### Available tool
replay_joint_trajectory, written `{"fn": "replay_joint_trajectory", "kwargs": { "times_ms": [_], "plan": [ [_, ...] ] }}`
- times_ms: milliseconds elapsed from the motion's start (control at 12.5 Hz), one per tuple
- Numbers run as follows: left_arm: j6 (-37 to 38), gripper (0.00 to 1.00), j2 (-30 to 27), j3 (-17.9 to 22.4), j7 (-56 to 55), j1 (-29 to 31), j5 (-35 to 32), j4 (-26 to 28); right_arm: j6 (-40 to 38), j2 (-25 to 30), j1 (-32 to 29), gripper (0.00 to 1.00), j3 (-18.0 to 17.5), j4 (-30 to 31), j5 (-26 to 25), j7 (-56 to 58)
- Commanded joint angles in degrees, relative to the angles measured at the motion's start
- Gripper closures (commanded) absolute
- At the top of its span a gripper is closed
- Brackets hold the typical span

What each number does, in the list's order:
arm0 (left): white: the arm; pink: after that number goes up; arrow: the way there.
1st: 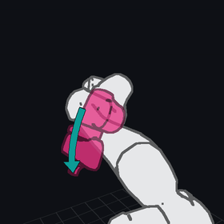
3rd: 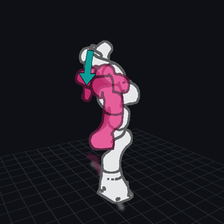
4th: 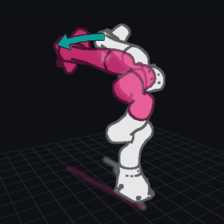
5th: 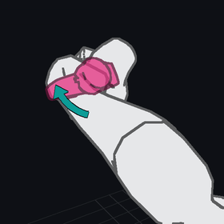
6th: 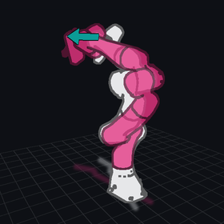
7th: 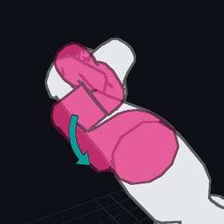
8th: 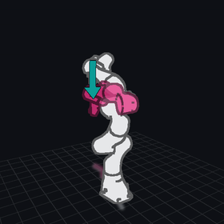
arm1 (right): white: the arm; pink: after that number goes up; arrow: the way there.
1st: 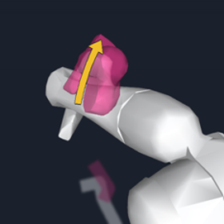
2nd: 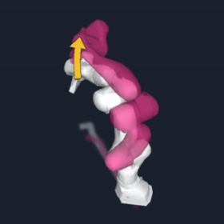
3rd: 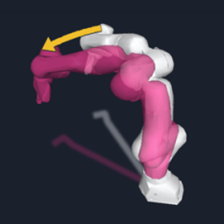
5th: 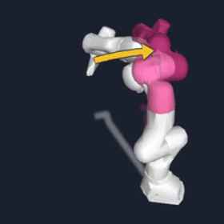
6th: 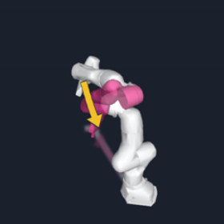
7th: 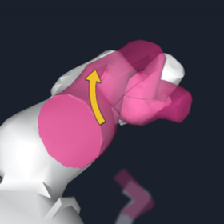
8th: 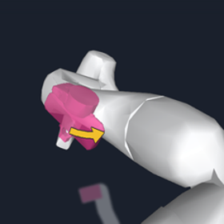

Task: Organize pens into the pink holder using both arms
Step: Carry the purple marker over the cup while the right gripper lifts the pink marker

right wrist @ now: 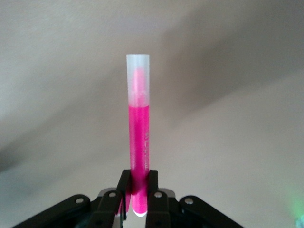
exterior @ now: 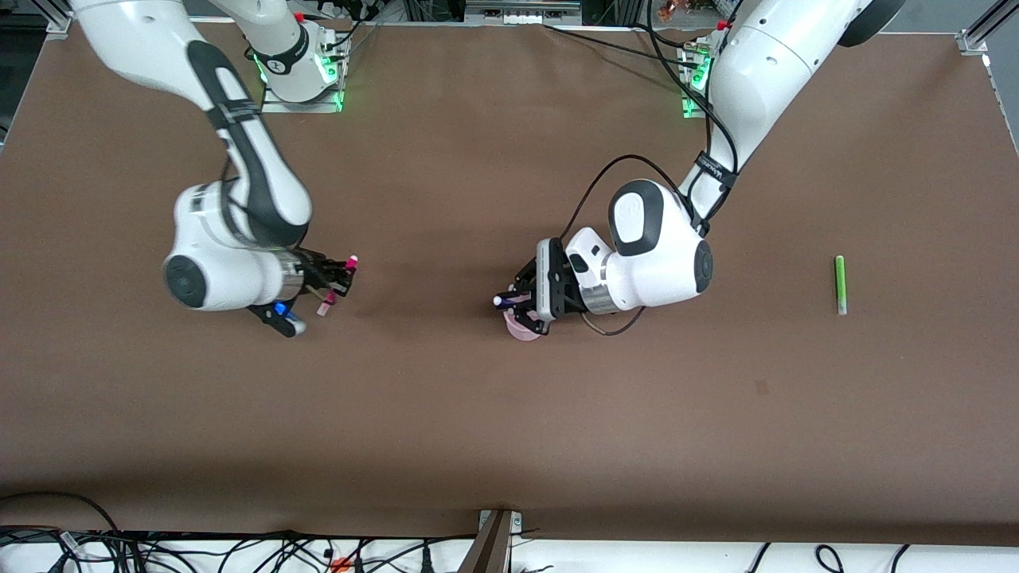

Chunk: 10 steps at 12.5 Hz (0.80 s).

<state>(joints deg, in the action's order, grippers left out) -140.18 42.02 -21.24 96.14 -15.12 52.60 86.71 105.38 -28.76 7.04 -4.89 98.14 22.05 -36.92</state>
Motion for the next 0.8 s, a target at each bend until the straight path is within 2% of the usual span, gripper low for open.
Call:
{"fn": "replay_joint_trajectory", "kwargs": {
  "times_ms": [0, 159, 319, 478, 717],
  "plan": [
    [-0.62, 0.00, -2.02, -0.02, -0.43, -0.17, -0.83, 1.44, -8.84, -1.04, -2.55, 0.94, -0.56, -5.14, 9.03, 0.79],
    [1.47, 0.00, -3.52, 0.15, -1.65, 0.18, -0.92, 1.53, -14.65, -1.83, -4.31, 0.95, -0.47, -7.69, 17.55, -1.56],
    [8.57, 0.00, -5.79, 1.11, -7.69, 1.14, -2.14, 1.62, -16.08, -2.27, -5.28, 0.95, -0.47, -8.58, 24.50, -6.04],
    [19.89, 0.00, -8.61, 3.92, -21.80, 2.02, -9.93, 0.40, -16.08, -2.71, -5.02, 0.95, -0.73, -8.58, 30.48, -10.43],
    [32.82, 0.00, -10.81, 4.10, -34.50, 7.19, -19.44, -0.58, -16.08, -4.37, -3.01, 0.92, -1.00, -8.49, 39.52, -15.98]
  ]
}}
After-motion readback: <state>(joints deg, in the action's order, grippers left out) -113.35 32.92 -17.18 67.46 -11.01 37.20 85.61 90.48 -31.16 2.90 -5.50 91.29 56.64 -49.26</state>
